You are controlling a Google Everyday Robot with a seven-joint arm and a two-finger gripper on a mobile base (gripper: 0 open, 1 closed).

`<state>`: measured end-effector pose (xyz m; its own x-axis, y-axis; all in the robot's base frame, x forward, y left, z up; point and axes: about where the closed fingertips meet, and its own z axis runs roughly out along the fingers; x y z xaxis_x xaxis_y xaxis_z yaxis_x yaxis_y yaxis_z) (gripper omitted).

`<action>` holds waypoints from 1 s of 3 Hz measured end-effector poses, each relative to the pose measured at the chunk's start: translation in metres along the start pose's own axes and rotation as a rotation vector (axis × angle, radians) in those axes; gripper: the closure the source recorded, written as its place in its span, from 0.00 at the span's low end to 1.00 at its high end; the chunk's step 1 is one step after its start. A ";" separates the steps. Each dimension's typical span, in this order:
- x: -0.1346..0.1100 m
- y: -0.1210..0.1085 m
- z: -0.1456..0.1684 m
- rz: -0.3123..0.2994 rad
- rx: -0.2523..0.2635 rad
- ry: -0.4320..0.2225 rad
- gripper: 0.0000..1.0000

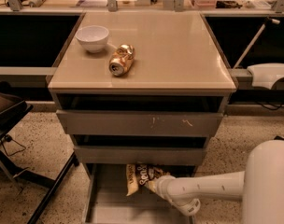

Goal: Pick brown chip bag from bottom drawer and place on counter

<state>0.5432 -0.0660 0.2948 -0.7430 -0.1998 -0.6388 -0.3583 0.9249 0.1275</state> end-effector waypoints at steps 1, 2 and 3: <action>-0.006 -0.015 -0.030 0.003 0.080 0.004 1.00; -0.006 -0.015 -0.030 0.003 0.080 0.004 1.00; 0.016 -0.030 -0.059 0.028 0.099 0.075 1.00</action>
Offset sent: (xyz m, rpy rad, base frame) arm -0.0066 -0.0216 0.0245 -0.0583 -0.0113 -0.0529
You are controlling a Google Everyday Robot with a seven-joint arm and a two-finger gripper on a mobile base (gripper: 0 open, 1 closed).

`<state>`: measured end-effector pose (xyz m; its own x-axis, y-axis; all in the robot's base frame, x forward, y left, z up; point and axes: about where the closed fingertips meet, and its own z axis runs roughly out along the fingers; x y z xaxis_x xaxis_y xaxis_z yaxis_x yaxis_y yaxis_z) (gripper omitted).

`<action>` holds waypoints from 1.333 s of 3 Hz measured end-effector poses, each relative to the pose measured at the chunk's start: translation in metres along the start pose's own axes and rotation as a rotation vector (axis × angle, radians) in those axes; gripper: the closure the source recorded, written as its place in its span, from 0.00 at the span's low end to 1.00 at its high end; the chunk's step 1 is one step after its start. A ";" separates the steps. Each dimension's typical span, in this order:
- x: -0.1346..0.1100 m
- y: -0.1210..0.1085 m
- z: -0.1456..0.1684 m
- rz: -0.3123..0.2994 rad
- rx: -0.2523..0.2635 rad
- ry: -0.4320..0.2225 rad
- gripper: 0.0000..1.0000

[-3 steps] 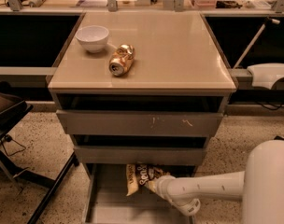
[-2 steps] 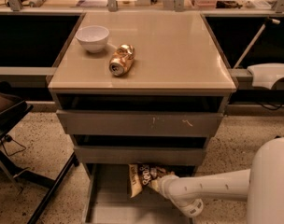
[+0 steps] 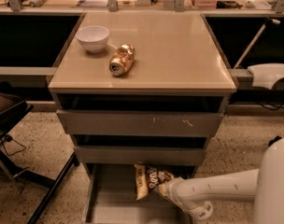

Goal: Pick brown chip bag from bottom drawer and place on counter

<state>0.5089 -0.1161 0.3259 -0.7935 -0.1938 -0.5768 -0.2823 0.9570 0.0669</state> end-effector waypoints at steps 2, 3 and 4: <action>0.069 -0.060 -0.147 0.141 0.145 0.148 1.00; 0.088 -0.049 -0.199 0.118 0.181 0.235 1.00; 0.091 -0.047 -0.219 0.107 0.208 0.257 1.00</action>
Offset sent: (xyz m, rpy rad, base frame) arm -0.0995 -0.1915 0.2871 -0.2566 -0.0856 -0.3062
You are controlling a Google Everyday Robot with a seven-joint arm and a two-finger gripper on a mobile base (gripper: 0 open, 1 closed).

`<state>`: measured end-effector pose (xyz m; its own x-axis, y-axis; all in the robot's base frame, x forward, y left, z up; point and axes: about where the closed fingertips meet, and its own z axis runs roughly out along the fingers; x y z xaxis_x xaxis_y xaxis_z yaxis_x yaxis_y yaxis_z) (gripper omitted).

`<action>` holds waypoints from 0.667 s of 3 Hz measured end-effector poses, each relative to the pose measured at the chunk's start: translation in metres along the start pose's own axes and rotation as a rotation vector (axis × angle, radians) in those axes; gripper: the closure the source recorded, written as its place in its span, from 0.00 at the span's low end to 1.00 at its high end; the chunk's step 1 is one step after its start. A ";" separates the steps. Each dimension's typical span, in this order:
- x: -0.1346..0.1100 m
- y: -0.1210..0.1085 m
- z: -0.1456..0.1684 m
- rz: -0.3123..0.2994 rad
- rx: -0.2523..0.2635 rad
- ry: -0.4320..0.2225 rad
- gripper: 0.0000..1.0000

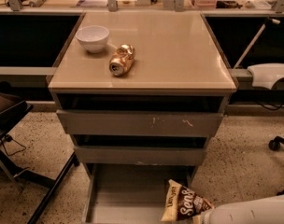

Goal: Pick brown chip bag from bottom drawer and place on counter

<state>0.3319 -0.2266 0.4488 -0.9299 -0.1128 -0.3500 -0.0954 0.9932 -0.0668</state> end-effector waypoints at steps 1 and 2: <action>0.000 0.000 0.000 0.000 0.000 0.000 1.00; -0.002 0.003 0.002 -0.016 -0.017 0.038 1.00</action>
Offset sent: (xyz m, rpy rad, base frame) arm 0.0079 0.0061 -0.0013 0.0173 0.1122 0.0487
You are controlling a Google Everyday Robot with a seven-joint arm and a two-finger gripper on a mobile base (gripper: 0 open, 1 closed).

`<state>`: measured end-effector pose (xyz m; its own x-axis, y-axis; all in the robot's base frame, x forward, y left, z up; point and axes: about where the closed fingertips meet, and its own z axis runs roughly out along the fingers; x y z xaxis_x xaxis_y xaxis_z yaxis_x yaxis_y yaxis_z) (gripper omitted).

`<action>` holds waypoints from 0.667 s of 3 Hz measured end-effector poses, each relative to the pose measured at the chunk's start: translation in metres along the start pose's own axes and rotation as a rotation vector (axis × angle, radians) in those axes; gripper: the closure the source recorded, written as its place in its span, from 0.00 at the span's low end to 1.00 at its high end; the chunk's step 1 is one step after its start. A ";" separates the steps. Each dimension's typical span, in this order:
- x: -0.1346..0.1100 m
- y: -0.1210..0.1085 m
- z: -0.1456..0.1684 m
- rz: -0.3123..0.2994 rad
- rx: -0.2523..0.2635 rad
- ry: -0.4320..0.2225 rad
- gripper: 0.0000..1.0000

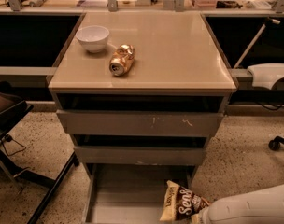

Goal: Pick brown chip bag from bottom drawer and place on counter

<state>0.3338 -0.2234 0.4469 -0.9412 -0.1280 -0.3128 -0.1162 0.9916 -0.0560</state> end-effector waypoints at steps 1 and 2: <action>0.014 0.023 -0.022 -0.033 -0.050 0.043 1.00; 0.047 0.027 -0.056 -0.042 -0.040 0.064 1.00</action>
Offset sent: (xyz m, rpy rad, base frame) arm -0.0625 0.0814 0.3702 -0.0709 -0.5449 0.1481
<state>0.2687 -0.2014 0.4836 -0.9533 -0.1698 -0.2498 -0.1678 0.9854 -0.0294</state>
